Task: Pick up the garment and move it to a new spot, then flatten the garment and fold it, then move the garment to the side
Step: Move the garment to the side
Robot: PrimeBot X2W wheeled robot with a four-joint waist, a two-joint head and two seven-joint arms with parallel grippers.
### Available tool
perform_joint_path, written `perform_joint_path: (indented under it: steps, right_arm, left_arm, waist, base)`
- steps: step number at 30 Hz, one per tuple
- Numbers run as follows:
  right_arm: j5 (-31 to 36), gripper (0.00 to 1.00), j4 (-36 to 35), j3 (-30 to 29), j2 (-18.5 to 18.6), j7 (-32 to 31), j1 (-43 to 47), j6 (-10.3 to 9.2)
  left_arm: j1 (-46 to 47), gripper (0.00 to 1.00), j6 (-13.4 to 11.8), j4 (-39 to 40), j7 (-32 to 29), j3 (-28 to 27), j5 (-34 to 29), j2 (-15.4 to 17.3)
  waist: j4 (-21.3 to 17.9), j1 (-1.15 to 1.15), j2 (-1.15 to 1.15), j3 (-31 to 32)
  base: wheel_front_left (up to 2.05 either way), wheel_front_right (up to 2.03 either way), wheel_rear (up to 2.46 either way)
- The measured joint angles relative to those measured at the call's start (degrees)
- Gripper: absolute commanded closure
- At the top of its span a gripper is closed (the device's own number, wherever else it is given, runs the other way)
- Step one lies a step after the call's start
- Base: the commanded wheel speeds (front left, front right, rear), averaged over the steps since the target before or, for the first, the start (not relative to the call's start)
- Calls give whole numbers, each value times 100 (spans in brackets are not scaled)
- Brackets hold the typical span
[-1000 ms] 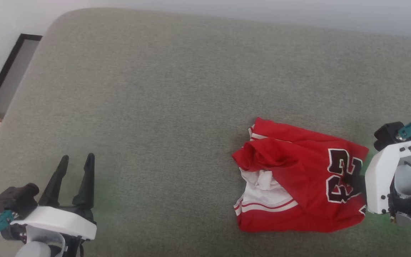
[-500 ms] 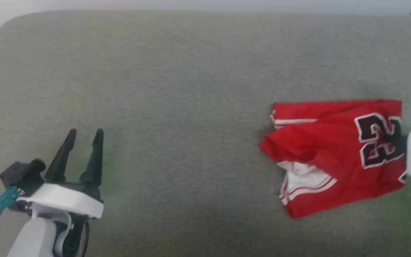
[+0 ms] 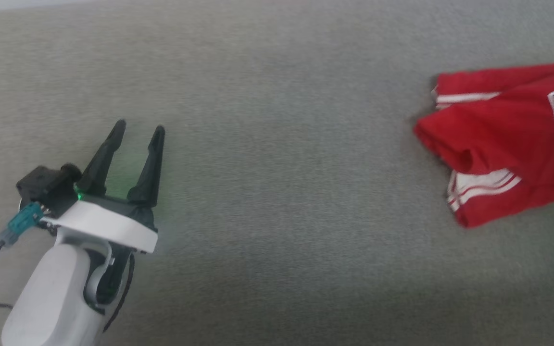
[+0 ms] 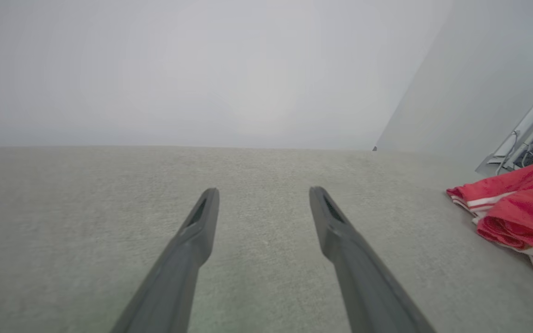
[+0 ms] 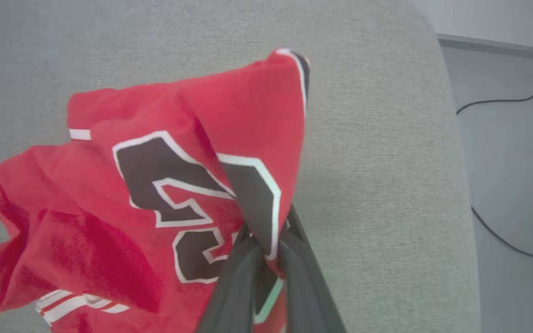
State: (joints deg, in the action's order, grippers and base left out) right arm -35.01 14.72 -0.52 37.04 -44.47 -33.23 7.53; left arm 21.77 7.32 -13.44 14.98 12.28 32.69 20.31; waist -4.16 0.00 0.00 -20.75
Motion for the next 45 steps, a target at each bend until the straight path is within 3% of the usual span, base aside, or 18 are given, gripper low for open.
perform_joint_path:
  steps: [10,19,26,35,36,37,38,39,41,45]
  right_arm:
    - [424,100,723,160,423,1236,-634,1]
    - [1066,100,1525,458,700,2332,-1224,1]
    - [1451,100,2339,583,600,3080,-1731,1]
    - [1590,100,3415,866,216,3511,-2142,1]
    - [1586,71,3494,881,205,3584,-2185,1]
    - [1588,58,3583,911,205,3627,-2239,0]
    - [1590,51,3645,947,202,3655,-2275,1]
    - [1588,51,3720,972,190,3705,-2307,1]
    - [1579,0,3842,1010,189,3754,-2363,1]
    - [1497,0,4079,1009,232,3897,-2492,1]
  left_arm:
    - [642,0,1,2,-36,460,-30,132]
    - [1210,0,2,-1,-83,912,1,235]
    - [1580,0,3,-40,-100,1171,53,291]
    - [1840,0,11,-59,-51,1358,272,328]
    - [1841,0,11,-59,-47,1356,285,346]
    - [1842,0,11,-58,-31,1355,301,371]
    - [1841,0,11,-58,-31,1347,316,409]
    - [1841,0,11,-58,-24,1319,312,437]
    - [1829,0,10,-64,-20,1224,308,470]
    - [1712,0,-42,1,-16,965,193,501]
  waist:
    - [-623,0,0,-418]
    - [-903,0,0,-885]
    - [-916,0,0,-1211]
    - [-740,0,0,-1394]
    - [-728,0,0,-1395]
    - [-718,0,0,-1393]
    - [-713,0,0,-1386]
    - [-709,0,0,-1375]
    - [-705,0,0,-1342]
    - [-700,0,0,-1246]
  base:
    - [0,0,0]
    - [0,0,0]
    - [0,0,0]
    - [0,0,0]
    - [0,0,0]
    - [0,0,0]
    - [0,0,0]
    - [0,0,0]
    - [0,0,0]
    - [0,0,0]
